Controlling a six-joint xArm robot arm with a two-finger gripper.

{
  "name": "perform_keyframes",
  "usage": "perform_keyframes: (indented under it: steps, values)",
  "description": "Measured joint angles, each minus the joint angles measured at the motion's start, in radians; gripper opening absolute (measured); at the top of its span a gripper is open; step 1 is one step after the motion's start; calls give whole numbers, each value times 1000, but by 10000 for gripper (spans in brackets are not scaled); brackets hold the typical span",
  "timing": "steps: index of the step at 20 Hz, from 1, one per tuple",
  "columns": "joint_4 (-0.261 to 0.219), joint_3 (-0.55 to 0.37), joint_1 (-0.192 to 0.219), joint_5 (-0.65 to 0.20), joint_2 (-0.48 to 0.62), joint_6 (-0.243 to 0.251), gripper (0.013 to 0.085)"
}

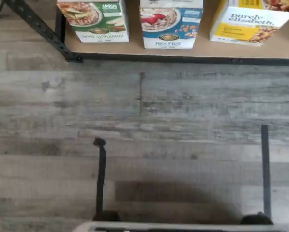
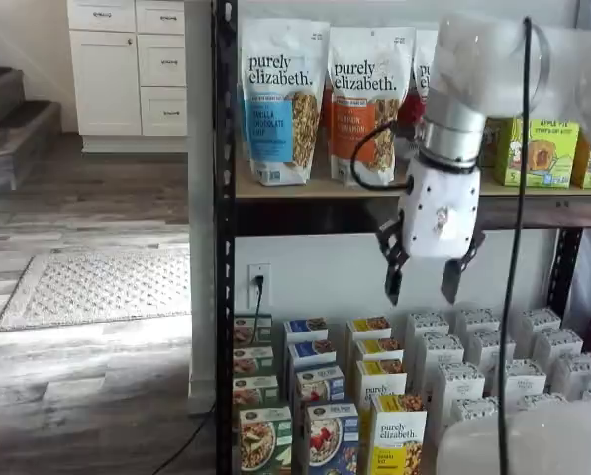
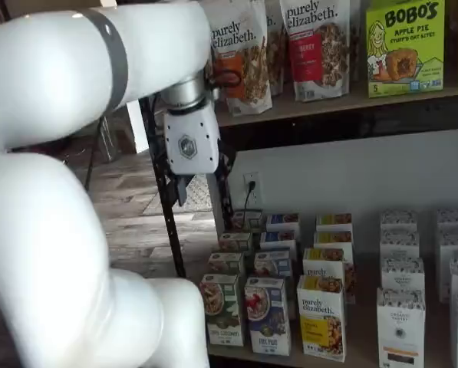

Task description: Pick up the blue and white box that is on the bottom shelf, the second box from the left

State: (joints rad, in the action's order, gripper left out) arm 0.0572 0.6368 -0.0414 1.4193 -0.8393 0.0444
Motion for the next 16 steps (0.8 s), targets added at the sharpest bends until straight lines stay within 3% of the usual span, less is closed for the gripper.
perform_keyframes:
  steps: [16]
  values:
    - [-11, -212, -94, -383, 147, 81, 850]
